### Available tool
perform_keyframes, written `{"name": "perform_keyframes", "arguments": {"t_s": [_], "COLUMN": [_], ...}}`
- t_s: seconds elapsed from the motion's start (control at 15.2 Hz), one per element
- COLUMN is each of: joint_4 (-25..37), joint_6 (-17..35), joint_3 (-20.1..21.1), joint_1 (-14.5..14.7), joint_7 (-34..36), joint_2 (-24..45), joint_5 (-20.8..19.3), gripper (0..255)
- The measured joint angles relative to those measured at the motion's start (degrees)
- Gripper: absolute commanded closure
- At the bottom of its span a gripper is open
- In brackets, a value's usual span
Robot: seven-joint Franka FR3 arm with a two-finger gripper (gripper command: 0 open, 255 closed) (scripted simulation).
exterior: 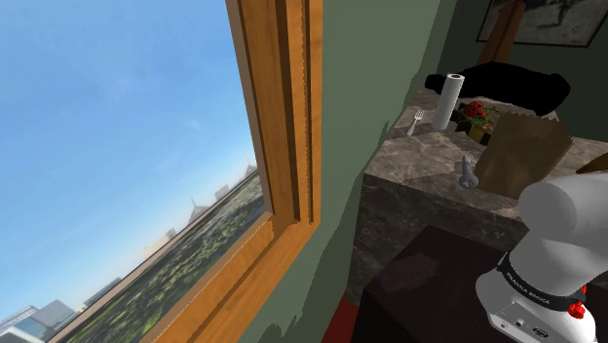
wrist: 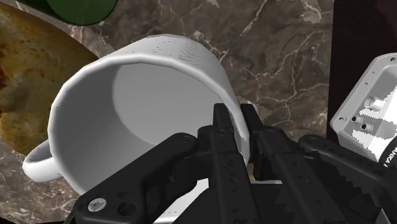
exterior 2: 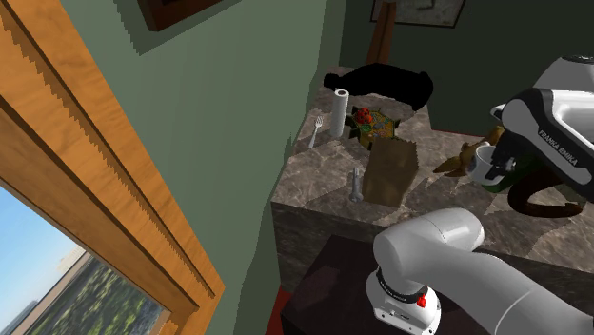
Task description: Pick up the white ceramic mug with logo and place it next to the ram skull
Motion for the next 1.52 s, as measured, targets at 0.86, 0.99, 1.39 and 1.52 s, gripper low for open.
{"name": "perform_keyframes", "arguments": {"t_s": [0.86,0.99,1.39,1.52], "joint_4": [-7.0,-7.9,-10.4,-10.8], "joint_6": [7.4,8.6,12.1,13.1], "joint_3": [-7.8,-9.3,-13.7,-15.1], "joint_1": [-1.3,-1.5,-1.6,-1.5], "joint_7": [1.6,1.7,2.6,2.8], "joint_2": [-0.5,-0.5,0.2,0.5], "joint_5": [-7.0,-8.3,-12.2,-13.3], "gripper": [255,255,255,255]}}
